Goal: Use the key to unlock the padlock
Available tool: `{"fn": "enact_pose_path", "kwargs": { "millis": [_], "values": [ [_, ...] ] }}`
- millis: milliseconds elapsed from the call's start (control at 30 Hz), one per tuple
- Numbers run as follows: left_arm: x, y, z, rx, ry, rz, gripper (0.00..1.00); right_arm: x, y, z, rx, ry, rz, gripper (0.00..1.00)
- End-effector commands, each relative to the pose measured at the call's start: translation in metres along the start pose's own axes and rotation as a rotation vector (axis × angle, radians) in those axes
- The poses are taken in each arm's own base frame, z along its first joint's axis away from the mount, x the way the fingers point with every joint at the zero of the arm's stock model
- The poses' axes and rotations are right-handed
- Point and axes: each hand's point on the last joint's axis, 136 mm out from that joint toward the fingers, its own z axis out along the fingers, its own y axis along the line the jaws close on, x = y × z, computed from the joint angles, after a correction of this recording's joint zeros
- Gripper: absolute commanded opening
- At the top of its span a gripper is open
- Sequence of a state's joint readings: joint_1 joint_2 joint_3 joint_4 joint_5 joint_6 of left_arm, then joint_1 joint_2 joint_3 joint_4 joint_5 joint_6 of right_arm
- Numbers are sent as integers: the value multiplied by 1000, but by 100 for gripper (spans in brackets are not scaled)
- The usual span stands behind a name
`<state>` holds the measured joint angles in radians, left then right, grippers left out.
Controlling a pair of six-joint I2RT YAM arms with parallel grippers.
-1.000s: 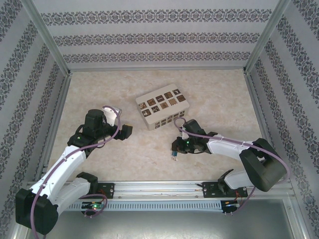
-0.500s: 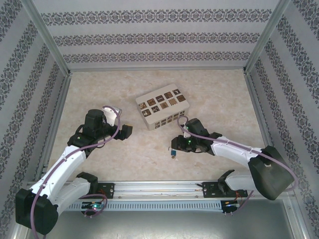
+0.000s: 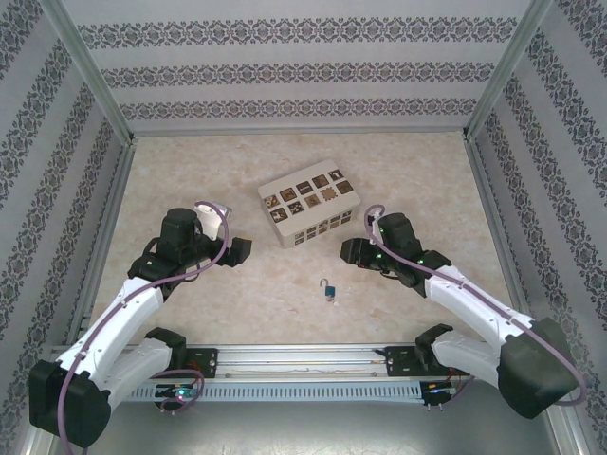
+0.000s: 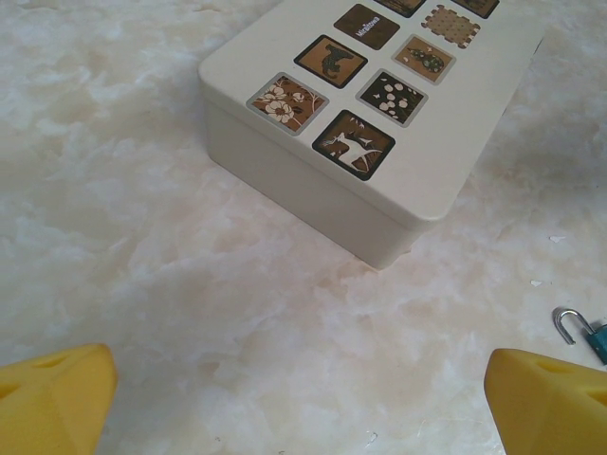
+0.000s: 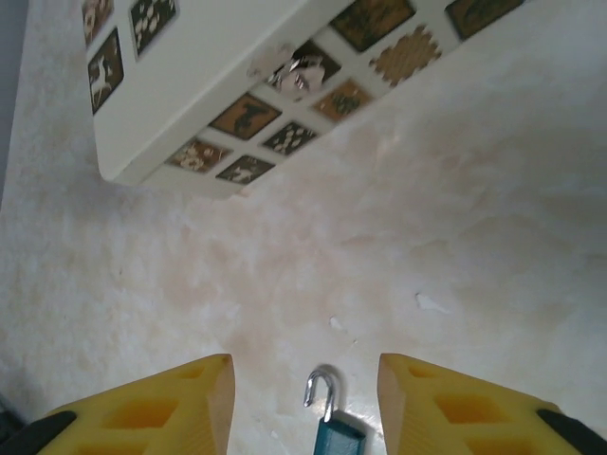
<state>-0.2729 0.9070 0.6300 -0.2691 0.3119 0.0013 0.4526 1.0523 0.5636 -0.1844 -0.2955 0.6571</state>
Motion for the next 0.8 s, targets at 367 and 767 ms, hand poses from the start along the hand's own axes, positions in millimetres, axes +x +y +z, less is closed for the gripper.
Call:
{"fn": "enact_pose_path", "kwargs": {
  "millis": [367, 767],
  "values": [
    [-3, 7, -2, -36, -21, 36, 99, -45, -31, -39, 79, -237, -28, 64],
    [0, 10, -1, -48, -7, 42, 99, -80, -55, -66, 146, -399, -64, 89]
  ]
}}
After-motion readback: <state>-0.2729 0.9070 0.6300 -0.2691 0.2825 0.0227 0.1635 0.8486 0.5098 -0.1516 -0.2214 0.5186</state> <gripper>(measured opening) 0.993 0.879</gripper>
